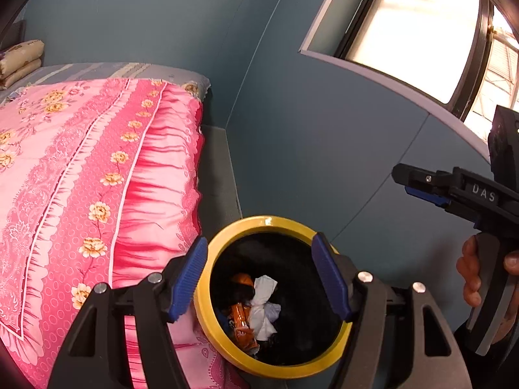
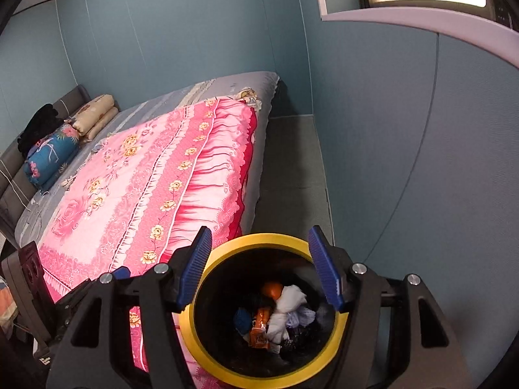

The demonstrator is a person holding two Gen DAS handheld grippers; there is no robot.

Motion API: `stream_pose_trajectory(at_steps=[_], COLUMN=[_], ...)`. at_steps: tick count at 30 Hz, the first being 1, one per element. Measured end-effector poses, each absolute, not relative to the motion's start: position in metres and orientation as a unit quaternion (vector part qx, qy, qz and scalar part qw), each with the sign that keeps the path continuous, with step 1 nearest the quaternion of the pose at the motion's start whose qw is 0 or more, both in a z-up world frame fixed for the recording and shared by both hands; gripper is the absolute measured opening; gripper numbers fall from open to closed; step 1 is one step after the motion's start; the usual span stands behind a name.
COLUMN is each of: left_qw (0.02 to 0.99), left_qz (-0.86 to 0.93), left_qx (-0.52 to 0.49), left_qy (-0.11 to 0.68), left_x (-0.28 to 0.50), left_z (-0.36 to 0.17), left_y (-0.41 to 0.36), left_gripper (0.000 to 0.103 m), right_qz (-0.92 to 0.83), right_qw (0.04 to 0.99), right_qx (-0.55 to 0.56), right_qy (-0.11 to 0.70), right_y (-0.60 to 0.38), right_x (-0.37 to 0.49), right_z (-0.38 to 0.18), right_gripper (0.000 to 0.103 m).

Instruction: Collect trash

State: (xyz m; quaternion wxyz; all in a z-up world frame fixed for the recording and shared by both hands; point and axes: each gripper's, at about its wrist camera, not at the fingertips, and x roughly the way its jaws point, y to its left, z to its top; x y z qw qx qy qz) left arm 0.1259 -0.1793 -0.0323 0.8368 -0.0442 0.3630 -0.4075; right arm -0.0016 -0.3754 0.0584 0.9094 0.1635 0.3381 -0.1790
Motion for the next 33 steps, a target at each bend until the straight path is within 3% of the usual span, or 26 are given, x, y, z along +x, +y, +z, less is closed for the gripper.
stream_pose_trajectory(at_steps=[13, 19, 24, 26, 33], left_qw=[0.884, 0.92, 0.942, 0.949, 0.965], left_qz=[-0.348, -0.277, -0.219, -0.196, -0.133], left_qx=[-0.07, -0.081, -0.089, -0.092, -0.108], left_qy=[0.305, 0.266, 0.24, 0.229, 0.199], left_x=[0.127, 0.127, 0.12, 0.114, 0.086], left_z=[0.004, 0.024, 0.036, 0.039, 0.048], left_y=[-0.113, -0.065, -0.028, -0.012, 0.027], left_gripper=[0.07, 0.081, 0.093, 0.095, 0.095], right_qz=[-0.167, -0.143, -0.092, -0.063, -0.02], right_qw=[0.934, 0.95, 0.964, 0.968, 0.979], right_qx=[0.155, 0.124, 0.106, 0.104, 0.099], right_qy=[0.277, 0.249, 0.227, 0.22, 0.175], right_y=[-0.352, -0.32, -0.277, -0.264, -0.22], right_x=[-0.002, 0.018, 0.038, 0.04, 0.025], right_z=[0.085, 0.098, 0.102, 0.103, 0.103], right_gripper=[0.062, 0.072, 0.086, 0.093, 0.095])
